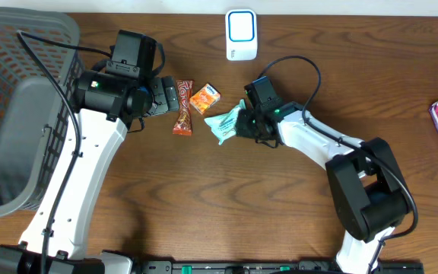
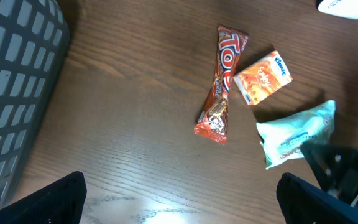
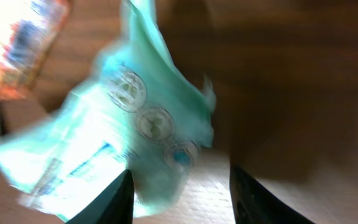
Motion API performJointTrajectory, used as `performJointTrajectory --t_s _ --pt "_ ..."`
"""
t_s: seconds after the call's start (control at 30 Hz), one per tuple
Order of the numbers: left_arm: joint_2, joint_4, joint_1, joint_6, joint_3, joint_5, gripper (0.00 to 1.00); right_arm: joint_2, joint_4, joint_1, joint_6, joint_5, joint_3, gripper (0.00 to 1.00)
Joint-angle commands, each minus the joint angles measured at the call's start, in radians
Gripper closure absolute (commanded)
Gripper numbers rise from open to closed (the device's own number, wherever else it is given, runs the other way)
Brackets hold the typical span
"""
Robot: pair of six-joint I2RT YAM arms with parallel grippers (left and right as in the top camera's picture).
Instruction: Scan the item barcode
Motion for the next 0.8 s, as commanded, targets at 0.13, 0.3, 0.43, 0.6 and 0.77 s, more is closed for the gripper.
performJointTrajectory --t_s 0.13,0.3,0.43,0.6,0.77 --pt "-0.002 -0.003 0.002 0.003 -0.002 -0.010 0.02 -0.132 -0.214 -0.005 -0.040 0.187 0.054 0.48" --pt "-0.002 -0.003 0.002 0.003 -0.002 -0.010 0.02 -0.174 -0.163 0.003 0.002 0.079 0.054 0.42" --pt "-0.002 -0.003 0.002 0.003 -0.002 -0.010 0.02 -0.141 -0.035 0.037 0.000 -0.001 0.053 0.42" --pt "-0.002 -0.003 0.002 0.003 -0.002 -0.010 0.02 -0.036 0.089 0.088 0.000 0.035 0.053 0.38" --pt "-0.002 -0.003 0.002 0.003 -0.002 -0.010 0.02 0.033 0.116 0.093 0.003 0.092 0.053 0.37"
